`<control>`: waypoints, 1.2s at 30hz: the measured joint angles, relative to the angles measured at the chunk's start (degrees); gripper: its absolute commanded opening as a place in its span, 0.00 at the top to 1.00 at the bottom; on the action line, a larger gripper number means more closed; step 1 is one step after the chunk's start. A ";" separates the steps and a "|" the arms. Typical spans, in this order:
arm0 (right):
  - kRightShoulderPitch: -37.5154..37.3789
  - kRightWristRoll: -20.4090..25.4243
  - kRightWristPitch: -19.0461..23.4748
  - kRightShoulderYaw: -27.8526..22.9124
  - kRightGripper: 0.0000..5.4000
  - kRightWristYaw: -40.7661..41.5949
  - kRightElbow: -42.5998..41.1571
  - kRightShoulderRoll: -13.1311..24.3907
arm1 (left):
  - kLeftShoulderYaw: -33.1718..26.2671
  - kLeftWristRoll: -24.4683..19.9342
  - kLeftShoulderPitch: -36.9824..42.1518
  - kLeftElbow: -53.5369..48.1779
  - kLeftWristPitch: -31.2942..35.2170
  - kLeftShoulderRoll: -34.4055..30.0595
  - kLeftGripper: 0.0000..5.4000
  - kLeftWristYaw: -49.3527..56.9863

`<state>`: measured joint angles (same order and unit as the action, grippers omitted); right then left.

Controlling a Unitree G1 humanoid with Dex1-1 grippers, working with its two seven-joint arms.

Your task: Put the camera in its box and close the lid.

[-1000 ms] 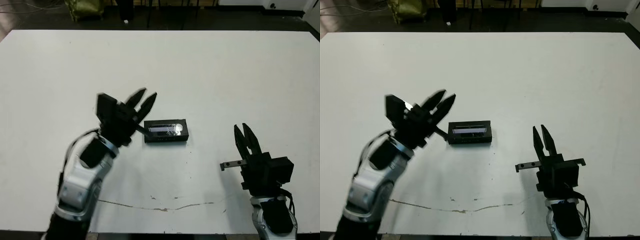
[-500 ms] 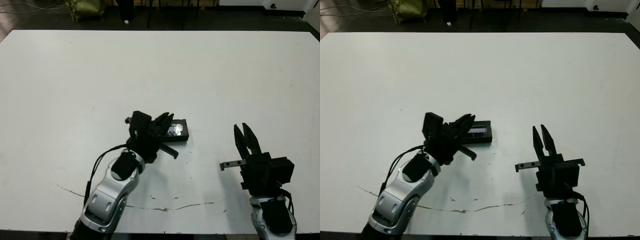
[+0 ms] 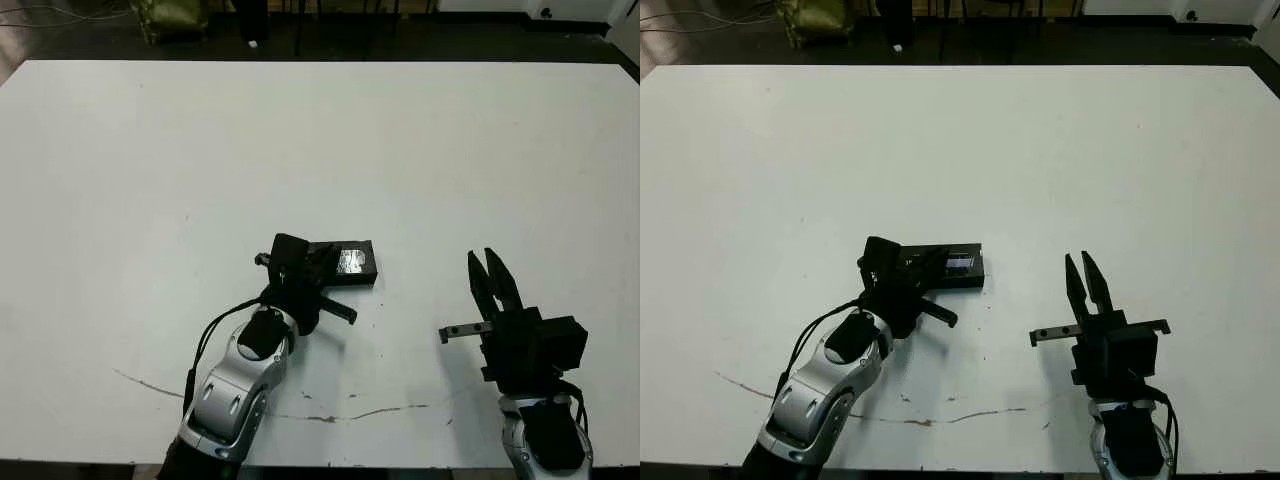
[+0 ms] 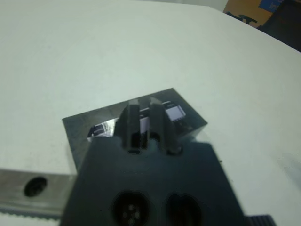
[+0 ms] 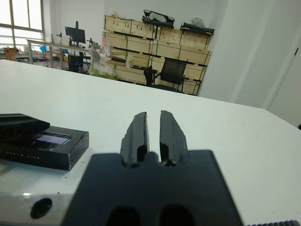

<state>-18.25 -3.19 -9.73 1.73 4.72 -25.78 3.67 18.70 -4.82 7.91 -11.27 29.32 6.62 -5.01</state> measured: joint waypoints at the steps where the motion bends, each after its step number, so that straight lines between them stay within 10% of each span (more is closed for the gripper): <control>1: -0.08 -0.03 0.00 0.03 1.00 -0.03 -0.04 -0.04 | -0.23 -0.04 0.28 0.11 0.46 -0.03 1.00 -0.10; 20: -0.26 -0.14 -0.39 0.69 1.00 -0.18 0.00 -0.11 | -2.35 -0.80 1.17 -1.62 6.79 -0.40 1.00 -0.99; 36: 0.40 0.13 0.26 -0.38 1.00 -0.13 -0.34 0.11 | -13.12 -3.48 -7.21 -18.16 -10.56 -8.93 1.00 -5.47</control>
<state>-17.86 -3.06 -9.47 1.35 4.58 -26.11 3.78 5.58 -8.29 0.70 -29.43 18.76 -2.31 -10.48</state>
